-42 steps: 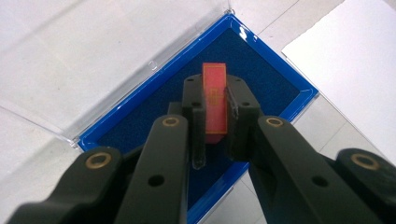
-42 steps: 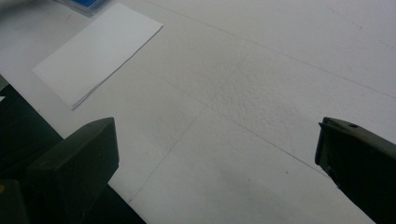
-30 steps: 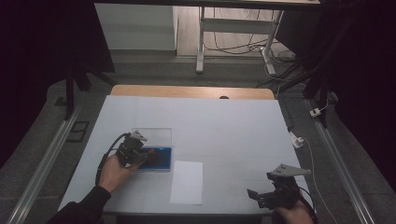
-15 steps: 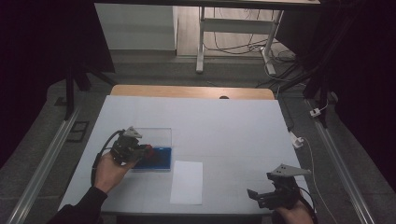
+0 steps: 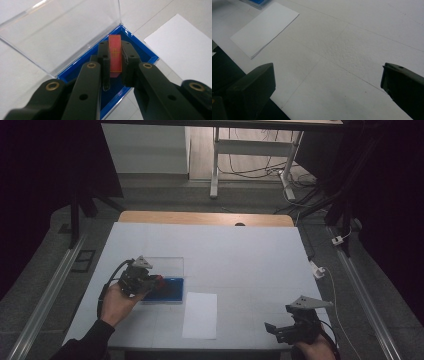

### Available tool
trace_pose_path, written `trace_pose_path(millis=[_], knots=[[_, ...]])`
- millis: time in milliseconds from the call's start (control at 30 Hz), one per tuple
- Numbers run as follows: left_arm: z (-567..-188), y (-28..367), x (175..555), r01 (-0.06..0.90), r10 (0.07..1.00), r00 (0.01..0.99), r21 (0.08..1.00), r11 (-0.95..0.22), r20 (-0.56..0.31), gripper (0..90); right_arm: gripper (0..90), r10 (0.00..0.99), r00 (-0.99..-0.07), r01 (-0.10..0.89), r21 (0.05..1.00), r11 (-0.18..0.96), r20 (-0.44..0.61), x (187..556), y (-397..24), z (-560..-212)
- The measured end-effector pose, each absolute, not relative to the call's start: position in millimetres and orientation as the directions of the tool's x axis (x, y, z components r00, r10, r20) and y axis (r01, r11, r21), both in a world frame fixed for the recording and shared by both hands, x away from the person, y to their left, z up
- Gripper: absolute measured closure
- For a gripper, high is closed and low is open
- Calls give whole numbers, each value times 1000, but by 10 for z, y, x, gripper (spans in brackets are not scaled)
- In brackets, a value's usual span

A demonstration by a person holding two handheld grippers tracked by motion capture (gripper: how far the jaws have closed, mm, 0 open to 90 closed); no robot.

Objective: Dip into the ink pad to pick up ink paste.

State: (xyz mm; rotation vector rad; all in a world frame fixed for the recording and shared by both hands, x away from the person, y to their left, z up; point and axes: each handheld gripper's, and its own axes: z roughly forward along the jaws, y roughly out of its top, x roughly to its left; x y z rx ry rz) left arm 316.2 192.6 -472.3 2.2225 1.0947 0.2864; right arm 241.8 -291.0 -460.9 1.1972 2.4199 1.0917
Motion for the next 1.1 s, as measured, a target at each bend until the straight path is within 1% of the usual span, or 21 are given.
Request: trace_pose_path(millis=[667, 1100], knots=[[-4887, 1891, 3248, 654, 764, 639, 583, -482, -85, 801, 0, 759, -641, 589, 708, 390, 115, 2418, -2909, -4609], [-4933, 1847, 3254, 649, 762, 646, 559, -516, -47, 801, 0, 759, -641, 589, 709, 389, 116, 2416, -2910, -4608]])
